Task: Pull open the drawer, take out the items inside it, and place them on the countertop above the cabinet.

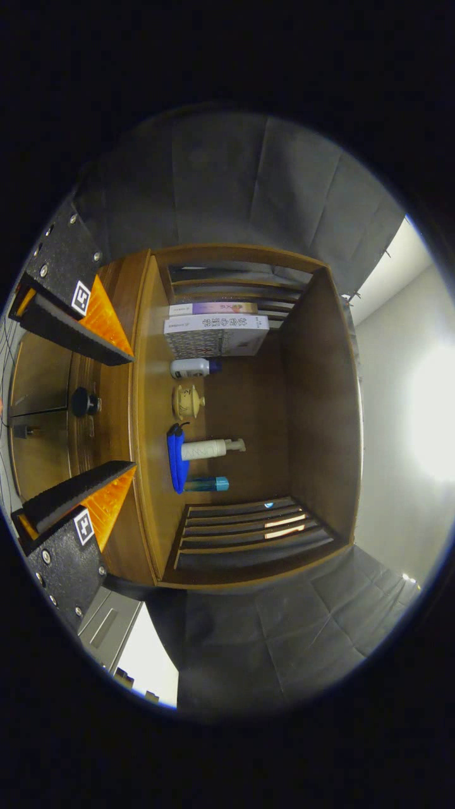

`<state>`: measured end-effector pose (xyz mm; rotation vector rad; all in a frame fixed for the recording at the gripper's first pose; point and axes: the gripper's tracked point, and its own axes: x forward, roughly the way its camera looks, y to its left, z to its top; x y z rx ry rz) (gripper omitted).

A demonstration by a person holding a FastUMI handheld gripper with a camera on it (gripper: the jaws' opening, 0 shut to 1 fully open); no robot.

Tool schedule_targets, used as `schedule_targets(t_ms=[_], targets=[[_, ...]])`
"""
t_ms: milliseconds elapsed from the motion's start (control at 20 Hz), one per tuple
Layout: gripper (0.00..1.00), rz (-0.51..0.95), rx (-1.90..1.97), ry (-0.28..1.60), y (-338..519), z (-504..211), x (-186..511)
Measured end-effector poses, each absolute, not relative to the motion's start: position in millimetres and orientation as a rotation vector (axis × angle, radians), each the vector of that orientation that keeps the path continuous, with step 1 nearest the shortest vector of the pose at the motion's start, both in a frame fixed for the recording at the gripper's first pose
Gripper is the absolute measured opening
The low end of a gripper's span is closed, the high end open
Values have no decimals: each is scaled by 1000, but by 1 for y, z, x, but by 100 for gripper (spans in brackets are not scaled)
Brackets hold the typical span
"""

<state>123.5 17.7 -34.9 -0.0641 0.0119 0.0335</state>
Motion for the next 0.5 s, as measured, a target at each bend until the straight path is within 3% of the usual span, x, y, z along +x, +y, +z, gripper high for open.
schedule_targets(t_ms=[500], targets=[[94,18,-85,92,17,-96,173]])
